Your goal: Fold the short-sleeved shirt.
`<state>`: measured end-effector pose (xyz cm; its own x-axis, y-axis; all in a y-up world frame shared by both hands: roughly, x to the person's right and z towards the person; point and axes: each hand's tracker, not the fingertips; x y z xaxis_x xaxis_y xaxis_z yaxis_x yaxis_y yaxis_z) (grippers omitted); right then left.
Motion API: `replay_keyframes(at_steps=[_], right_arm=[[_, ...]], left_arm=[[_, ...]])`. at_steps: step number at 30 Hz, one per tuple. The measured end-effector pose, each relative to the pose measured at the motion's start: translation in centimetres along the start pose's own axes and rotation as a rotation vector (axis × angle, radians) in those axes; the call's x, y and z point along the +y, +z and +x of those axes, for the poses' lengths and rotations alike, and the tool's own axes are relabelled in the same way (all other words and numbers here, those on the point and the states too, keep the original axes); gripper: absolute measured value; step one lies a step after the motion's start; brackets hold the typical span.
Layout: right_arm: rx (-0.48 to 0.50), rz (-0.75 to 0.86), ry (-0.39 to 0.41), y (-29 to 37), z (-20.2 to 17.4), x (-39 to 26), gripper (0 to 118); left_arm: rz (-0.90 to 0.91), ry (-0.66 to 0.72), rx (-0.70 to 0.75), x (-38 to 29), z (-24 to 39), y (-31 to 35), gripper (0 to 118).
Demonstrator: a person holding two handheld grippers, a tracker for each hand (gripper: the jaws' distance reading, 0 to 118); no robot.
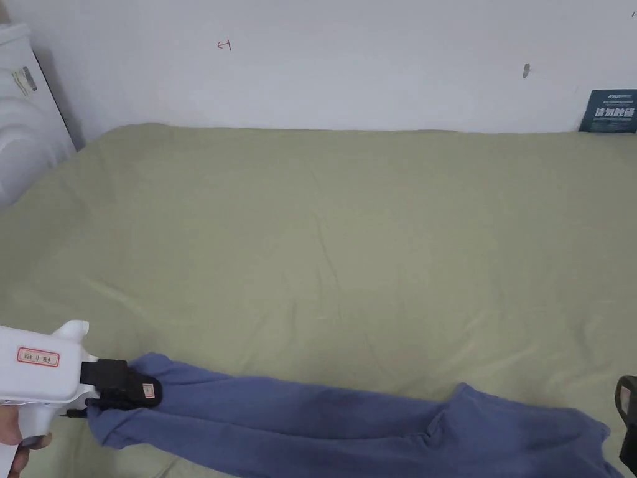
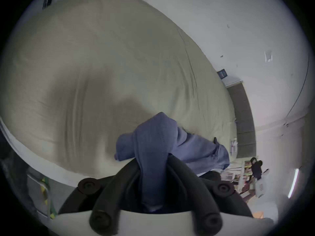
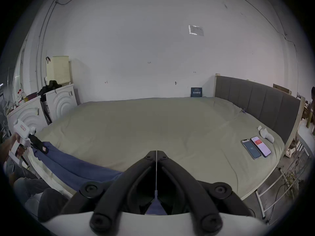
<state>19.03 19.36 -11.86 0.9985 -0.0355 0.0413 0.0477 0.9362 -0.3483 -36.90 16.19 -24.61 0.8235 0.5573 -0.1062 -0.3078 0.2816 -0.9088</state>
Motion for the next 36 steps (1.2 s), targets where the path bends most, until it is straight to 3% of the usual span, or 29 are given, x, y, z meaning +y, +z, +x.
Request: replay_keyframes(at_steps=[8,16,17,18,19,20,22,25,26,28,32,36], right_arm=[[0.007,0.022,-0.011,1.3,0.5,-0.3,1],[0.0,-0.015,-0.071,1.4,2.0,-1.3,1],[-0.002,-0.018,-0.073,1.4,2.1,-1.4,1],[-0.008,-0.019,-0.076,1.4,2.2,-1.6,1],[-0.014,-0.019,-0.079,1.5,2.2,-1.4,1],[-0.012,-0.021,-0.083,1.5,2.3,-1.3,1],[-0.02,-0.029,-0.085,1.6,2.6,-1.3,1],[-0.034,-0.037,-0.085,1.6,3.4,-1.6,1],[-0.038,-0.038,-0.086,1.6,3.5,-1.6,1],[-0.039,-0.045,-0.088,1.5,3.6,-1.6,1],[-0.028,-0.048,-0.101,1.1,3.3,-1.7,1],[-0.007,-0.059,-0.117,0.6,2.9,-2.0,1]], left_arm=[[-0.031,-0.176,-0.025,-2.1,12.1,-2.7,7],[-0.132,-0.239,0.024,-4.0,19.1,-14.9,10],[-0.149,-0.236,0.023,-4.1,19.4,-16.3,17],[-0.148,-0.236,0.009,-4.2,19.5,-17.9,44],[-0.151,-0.264,0.004,-4.4,19.6,-19.2,85],[-0.175,-0.298,0.02,-4.8,20.4,-20.6,117],[-0.178,-0.275,0.019,-5.0,20.1,-21.6,113],[-0.144,-0.257,-0.074,-5.1,20.1,-18.9,96],[-0.143,-0.262,-0.078,-4.9,19.6,-17.8,73],[-0.059,-0.261,-0.112,-4.6,18.4,-14.8,0],[0.025,-0.221,-0.084,-4.1,15.4,-12.0,0],[-0.036,-0.219,-0.045,-4.0,14.1,-14.4,0]])
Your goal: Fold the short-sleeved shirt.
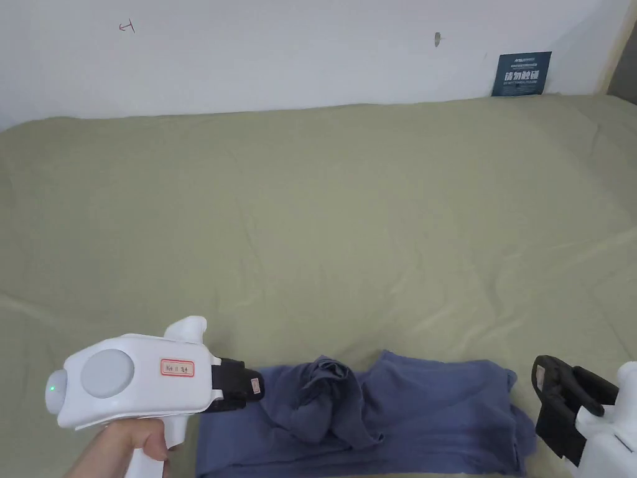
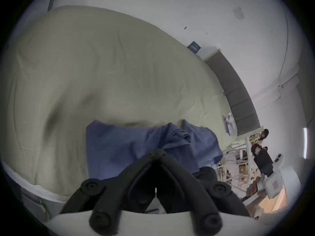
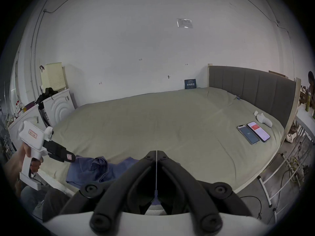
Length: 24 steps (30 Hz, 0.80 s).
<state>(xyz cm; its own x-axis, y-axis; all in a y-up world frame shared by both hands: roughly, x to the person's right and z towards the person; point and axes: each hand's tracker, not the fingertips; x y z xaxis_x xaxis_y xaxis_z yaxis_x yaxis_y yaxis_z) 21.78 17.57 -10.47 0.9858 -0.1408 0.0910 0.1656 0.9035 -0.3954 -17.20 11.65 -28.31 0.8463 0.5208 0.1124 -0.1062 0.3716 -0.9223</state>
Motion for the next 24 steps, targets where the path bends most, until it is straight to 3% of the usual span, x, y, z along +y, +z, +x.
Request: replay_keyframes(at_steps=[7,9,11,15,20,24], right_arm=[[0.005,-0.019,0.011,0.2,-0.1,-0.2,1],[-0.007,-0.024,0.015,0.3,0.2,-0.2,1],[-0.015,-0.029,0.016,0.3,0.5,-0.2,1],[-0.027,-0.044,0.015,-0.1,0.9,-0.5,1],[-0.012,-0.041,0.027,-0.6,-0.1,-0.5,1],[0.012,-0.037,0.037,-0.9,-1.2,-0.3,1]], left_arm=[[-0.128,0.009,-0.1,-1.9,5.1,-10.0,0],[-0.149,-0.002,-0.189,-2.8,7.3,-11.9,0],[-0.151,-0.017,-0.121,-3.4,8.2,-12.6,0],[-0.129,-0.048,-0.122,-2.8,7.8,-9.8,0],[0.058,-0.056,-0.19,-1.8,5.6,-0.1,0],[0.093,0.002,-0.095,-1.2,0.0,4.2,0]])
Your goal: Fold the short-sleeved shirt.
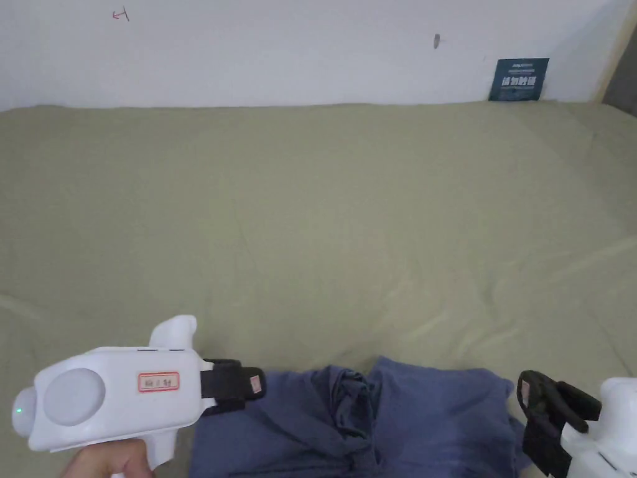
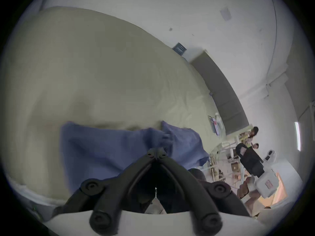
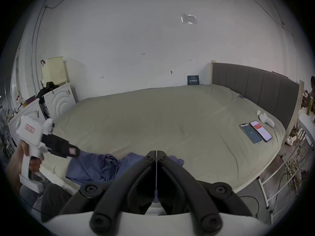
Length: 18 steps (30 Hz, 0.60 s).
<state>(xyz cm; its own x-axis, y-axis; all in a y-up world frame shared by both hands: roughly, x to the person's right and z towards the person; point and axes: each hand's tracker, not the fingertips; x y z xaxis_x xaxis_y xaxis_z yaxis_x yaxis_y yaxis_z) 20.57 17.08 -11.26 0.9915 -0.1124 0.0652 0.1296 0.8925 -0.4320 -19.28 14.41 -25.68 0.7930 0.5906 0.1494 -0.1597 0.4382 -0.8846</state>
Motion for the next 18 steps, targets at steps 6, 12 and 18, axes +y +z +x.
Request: replay_keyframes(at_steps=[6,12,18], right_arm=[[0.026,0.007,0.021,-0.4,-1.5,0.3,1],[0.024,-0.008,0.035,-0.8,-2.2,0.4,1],[0.011,-0.023,0.053,-0.9,-2.4,0.4,1]], left_arm=[[-0.069,0.091,0.07,-0.2,-6.3,1.0,34],[-0.112,0.182,-0.147,-0.3,-9.2,-1.6,118],[-0.155,0.248,-0.273,0.0,-10.3,-5.2,108]])
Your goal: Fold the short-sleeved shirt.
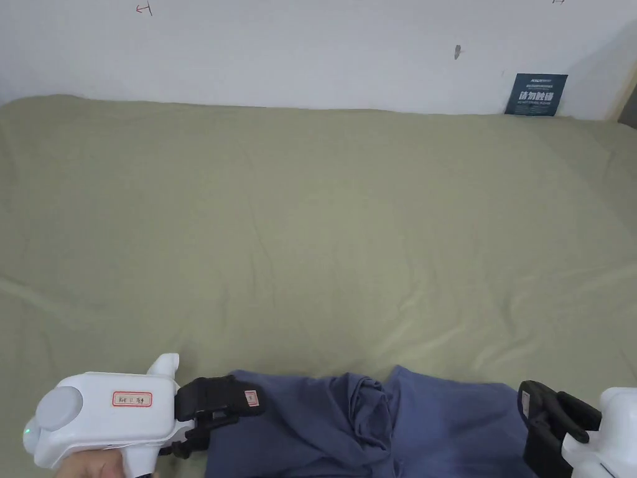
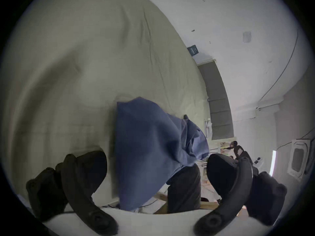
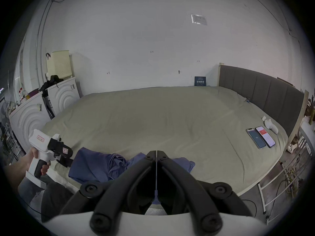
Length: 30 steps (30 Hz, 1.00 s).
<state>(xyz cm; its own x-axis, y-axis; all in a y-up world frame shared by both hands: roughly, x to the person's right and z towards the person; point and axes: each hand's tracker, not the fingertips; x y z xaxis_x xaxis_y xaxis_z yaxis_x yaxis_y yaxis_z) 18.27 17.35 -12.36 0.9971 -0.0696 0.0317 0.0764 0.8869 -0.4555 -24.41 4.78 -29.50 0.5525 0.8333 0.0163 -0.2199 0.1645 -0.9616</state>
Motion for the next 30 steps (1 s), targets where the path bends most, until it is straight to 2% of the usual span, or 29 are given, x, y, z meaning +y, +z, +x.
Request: replay_keyframes(at_steps=[1,2,3,5,6,8,13,17,19,21,23,26,30], right_arm=[[-0.003,-0.001,0.001,0.0,0.1,0.0,1],[-0.006,-0.002,0.004,0.1,0.1,0.0,1],[-0.009,-0.002,0.005,0.1,0.2,0.1,1],[-0.012,-0.001,0.003,0.2,0.2,0.1,1],[-0.011,0.001,0.002,0.4,0.3,0.2,1],[-0.011,0.01,0.006,0.7,0.4,0.5,1],[0.003,0.044,0.01,1.2,0.9,1.4,1],[0.019,0.09,0.027,0.9,1.1,2.4,1],[0.012,0.128,0.042,0.7,1.0,3.0,1],[0.006,0.162,0.058,0.4,0.8,3.7,1],[-0.011,0.207,0.079,0.3,0.4,4.3,1],[-0.066,0.257,0.139,0.1,-0.3,4.8,1],[-0.07,0.274,0.139,0.5,-0.7,4.9,1]], left_arm=[[0.001,0.01,-0.03,0.2,0.1,-0.2,82],[0.006,0.034,-0.059,-0.1,0.7,-0.6,6],[0.01,0.036,-0.03,-0.3,1.1,-0.9,7],[0.032,-0.017,0.144,-0.6,1.7,-2.1,7],[-0.004,-0.004,0.105,-1.3,2.7,-2.2,7],[0.049,0.045,0.064,-1.9,3.5,-0.7,7],[0.211,0.022,0.168,-3.3,5.0,5.7,7],[0.36,-0.023,0.365,-3.4,4.6,13.0,7],[0.413,-0.009,0.442,-1.8,2.0,16.1,7],[0.412,-0.031,0.507,-1.2,1.6,17.9,7],[0.382,-0.074,0.568,-4.7,6.8,15.9,7],[0.332,-0.132,0.541,-4.5,9.0,14.5,7],[0.256,-0.2,0.538,-4.0,12.8,10.3,7]])
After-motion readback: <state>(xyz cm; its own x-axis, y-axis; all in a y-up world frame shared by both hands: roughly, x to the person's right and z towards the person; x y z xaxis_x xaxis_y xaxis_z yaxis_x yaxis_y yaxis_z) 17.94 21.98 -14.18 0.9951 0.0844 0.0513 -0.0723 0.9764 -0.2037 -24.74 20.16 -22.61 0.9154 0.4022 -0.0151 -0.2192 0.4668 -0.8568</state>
